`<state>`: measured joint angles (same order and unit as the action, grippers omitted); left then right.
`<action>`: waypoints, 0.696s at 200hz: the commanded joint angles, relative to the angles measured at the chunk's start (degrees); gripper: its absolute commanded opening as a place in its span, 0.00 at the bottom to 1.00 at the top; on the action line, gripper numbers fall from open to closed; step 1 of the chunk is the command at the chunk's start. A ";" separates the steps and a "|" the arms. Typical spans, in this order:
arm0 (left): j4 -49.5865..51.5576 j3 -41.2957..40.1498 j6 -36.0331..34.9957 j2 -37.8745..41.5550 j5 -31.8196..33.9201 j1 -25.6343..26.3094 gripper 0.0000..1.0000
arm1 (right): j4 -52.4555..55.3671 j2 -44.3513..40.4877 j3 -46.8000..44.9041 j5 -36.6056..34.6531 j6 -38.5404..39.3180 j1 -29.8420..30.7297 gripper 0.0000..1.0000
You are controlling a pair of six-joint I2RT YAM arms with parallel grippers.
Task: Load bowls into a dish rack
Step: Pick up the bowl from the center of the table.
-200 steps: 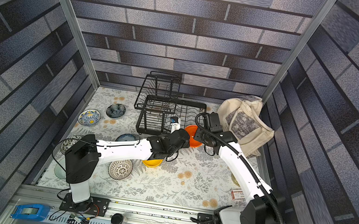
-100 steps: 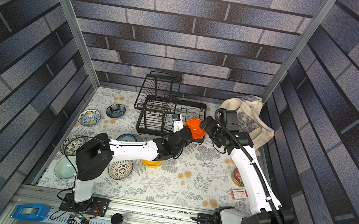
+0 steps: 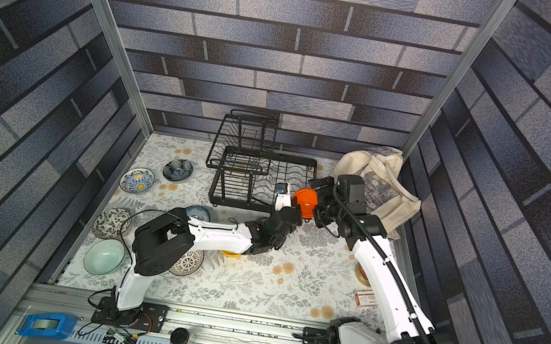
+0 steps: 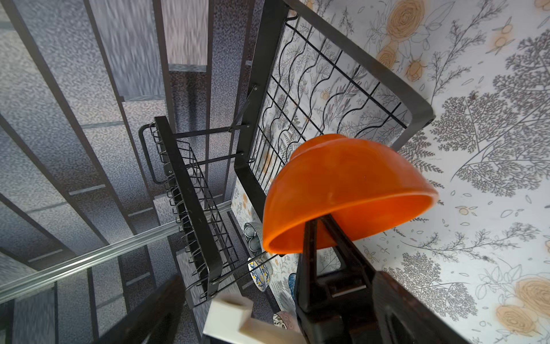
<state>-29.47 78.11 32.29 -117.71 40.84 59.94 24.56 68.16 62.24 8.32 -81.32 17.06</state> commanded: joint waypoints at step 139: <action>-10.08 -6.51 -6.30 7.09 3.03 2.89 0.23 | -17.71 3.66 -6.62 -8.84 -10.54 -0.37 0.03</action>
<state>-37.15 74.08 30.20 -117.14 43.99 61.82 10.13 70.94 56.82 4.36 -96.55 18.31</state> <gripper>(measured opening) 0.149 0.067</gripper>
